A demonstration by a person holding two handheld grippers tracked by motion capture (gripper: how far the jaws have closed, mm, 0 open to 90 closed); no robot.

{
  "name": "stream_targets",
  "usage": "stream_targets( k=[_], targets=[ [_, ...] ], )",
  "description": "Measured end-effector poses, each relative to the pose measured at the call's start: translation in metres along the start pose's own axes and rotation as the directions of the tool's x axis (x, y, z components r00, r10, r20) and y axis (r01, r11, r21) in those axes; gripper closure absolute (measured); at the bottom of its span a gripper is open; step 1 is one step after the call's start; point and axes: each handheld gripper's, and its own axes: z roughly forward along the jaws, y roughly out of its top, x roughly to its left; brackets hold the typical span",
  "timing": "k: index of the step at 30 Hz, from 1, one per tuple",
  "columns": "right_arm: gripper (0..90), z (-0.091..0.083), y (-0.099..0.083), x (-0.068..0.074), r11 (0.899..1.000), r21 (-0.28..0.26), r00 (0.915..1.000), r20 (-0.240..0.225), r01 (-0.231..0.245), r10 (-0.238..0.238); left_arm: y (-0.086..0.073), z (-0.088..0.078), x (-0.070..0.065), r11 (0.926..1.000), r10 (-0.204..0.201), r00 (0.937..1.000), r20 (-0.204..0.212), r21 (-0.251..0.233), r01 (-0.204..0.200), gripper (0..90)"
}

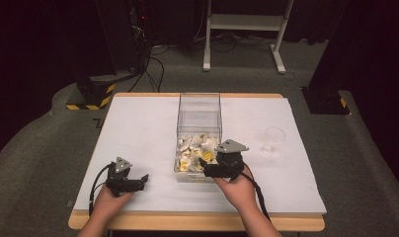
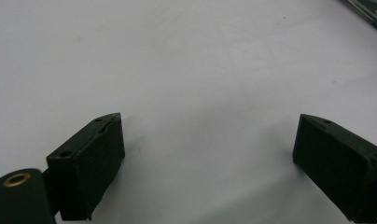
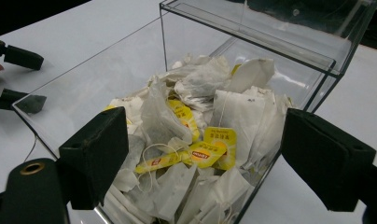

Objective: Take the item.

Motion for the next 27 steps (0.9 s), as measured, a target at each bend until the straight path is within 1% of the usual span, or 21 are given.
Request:
stream_targets(
  k=[1,3,5,7,10,16,22,24,27],
  targets=[
    [15.7,0.001,0.001,0.0,1.0,0.0,1.0,-0.003,0.003,-0.003,0.0,0.0,0.0,1.0,0.0,1.0,0.001,0.0,0.0,9.6],
    [15.8,0.003,0.002,0.002,1.0,0.008,0.9997,-0.001,0.025,-0.025,0.0,0.0,0.0,1.0,0.001,1.0,0.0,-0.001,-0.001,9.6],
    [16.3,0.004,0.004,0.004,1.0,0.006,0.9996,-0.01,0.027,-0.027,0.0,0.0,0.0,1.0,0.001,1.0,0.001,0.0,-0.001,9.6],
    [18.2,0.006,0.006,0.006,0.999,0.005,0.999,-0.011,0.043,-0.043,0.0,0.0,0.0,1.0,0.0,1.0,0.0,-0.001,0.0,9.6],
    [20.0,0.011,0.011,0.008,0.998,0.008,0.9982,-0.024,0.055,-0.054,0.0,0.0,0.0,1.0,0.001,1.0,0.0,-0.001,-0.001,9.7],
    [20.6,0.02,0.016,0.01,0.998,0.033,0.9977,-0.032,0.061,-0.06,0.0,0.0,0.0,1.0,0.0,1.0,0.003,0.0,0.0,9.8],
    [27.3,0.027,0.02,0.011,0.997,0.05,0.9964,-0.061,0.062,-0.059,0.0,0.0,0.0,1.0,0.002,1.0,0.003,0.0,-0.002,9.9],
    [29.2,0.03,0.021,0.01,0.996,0.069,0.9961,-0.072,0.056,-0.051,0.0,0.0,0.0,1.0,0.002,1.0,0.003,0.0,-0.002,9.9],
    [30.4,0.034,0.021,0.01,0.993,0.093,0.9955,-0.075,0.066,-0.059,0.0,0.0,0.0,1.0,0.002,1.0,0.004,0.0,-0.002,10.0]
  ],
)
